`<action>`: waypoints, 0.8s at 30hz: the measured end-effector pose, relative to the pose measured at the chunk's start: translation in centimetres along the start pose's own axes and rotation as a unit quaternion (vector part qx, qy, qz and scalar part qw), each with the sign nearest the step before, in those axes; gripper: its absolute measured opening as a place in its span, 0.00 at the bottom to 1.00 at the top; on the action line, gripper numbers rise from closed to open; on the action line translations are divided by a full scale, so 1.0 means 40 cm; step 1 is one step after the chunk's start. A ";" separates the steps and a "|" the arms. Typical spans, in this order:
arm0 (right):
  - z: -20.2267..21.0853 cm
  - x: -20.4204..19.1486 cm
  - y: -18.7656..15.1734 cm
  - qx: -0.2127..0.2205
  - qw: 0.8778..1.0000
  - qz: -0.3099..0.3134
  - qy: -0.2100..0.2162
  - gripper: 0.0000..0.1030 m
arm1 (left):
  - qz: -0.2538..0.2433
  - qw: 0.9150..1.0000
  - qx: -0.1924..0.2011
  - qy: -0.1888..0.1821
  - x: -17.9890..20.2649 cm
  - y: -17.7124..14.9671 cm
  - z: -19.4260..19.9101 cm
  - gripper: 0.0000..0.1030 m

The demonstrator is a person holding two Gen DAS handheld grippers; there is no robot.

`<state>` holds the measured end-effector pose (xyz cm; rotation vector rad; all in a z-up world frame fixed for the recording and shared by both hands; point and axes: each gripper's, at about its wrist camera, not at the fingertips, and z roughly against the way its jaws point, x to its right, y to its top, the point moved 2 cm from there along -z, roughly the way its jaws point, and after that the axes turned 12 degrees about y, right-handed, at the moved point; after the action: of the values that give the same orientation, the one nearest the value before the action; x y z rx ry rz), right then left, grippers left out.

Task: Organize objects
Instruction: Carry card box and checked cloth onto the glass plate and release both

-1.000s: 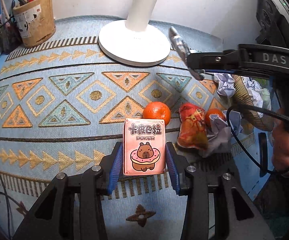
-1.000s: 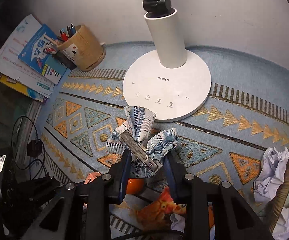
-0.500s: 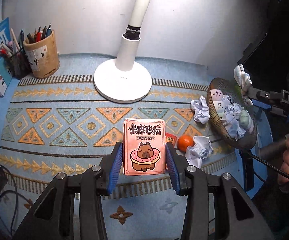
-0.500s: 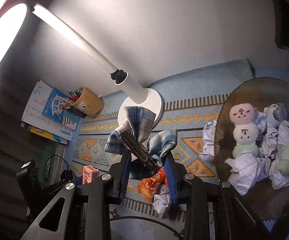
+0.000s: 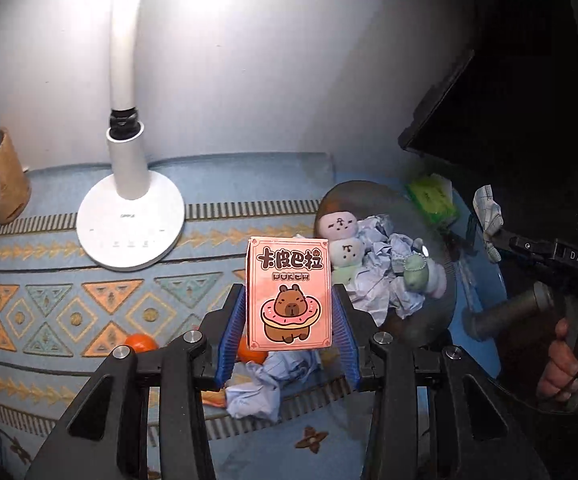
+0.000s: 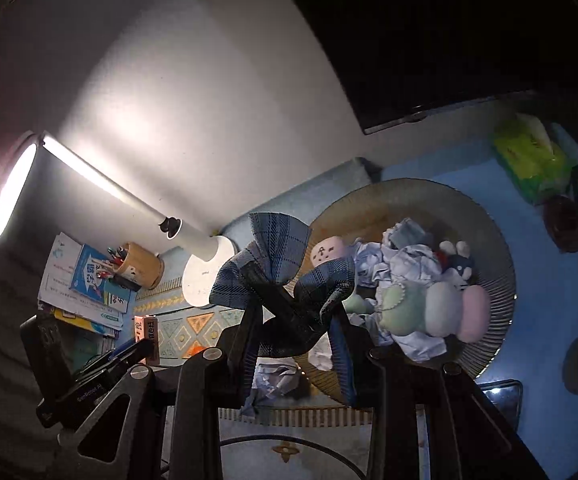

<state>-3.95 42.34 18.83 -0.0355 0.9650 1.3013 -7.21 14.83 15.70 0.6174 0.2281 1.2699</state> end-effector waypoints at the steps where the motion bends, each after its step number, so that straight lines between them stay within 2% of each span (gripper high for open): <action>1: 0.015 0.018 0.005 0.004 1.000 -0.005 -0.003 0.31 | -0.008 1.000 0.001 -0.005 0.027 0.012 -0.008 0.38; 9: 0.091 0.144 0.055 0.027 0.999 -0.045 -0.016 0.32 | -0.056 0.998 -0.005 -0.039 0.207 0.098 -0.092 0.38; 12: 0.095 0.178 0.074 0.029 0.998 -0.056 -0.019 0.32 | -0.082 0.995 -0.018 -0.058 0.266 0.120 -0.121 0.38; 18: 0.068 0.206 0.110 0.022 0.998 -0.061 -0.017 0.32 | -0.126 0.990 -0.017 -0.061 0.350 0.152 -0.154 0.38; 20: 0.055 0.207 0.123 0.021 0.998 -0.057 -0.022 0.32 | -0.132 0.990 -0.018 -0.053 0.366 0.158 -0.165 0.47; 22: 0.041 0.210 0.136 0.019 0.998 -0.054 -0.025 0.33 | -0.136 0.989 -0.018 -0.049 0.377 0.161 -0.171 0.67; 24: 0.025 0.220 0.145 0.013 0.998 -0.060 -0.026 0.41 | -0.131 0.990 -0.015 -0.043 0.375 0.159 -0.172 0.74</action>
<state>-8.55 51.67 16.83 -0.0389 0.9205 1.1747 -11.28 32.03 16.13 0.5940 0.2107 0.9891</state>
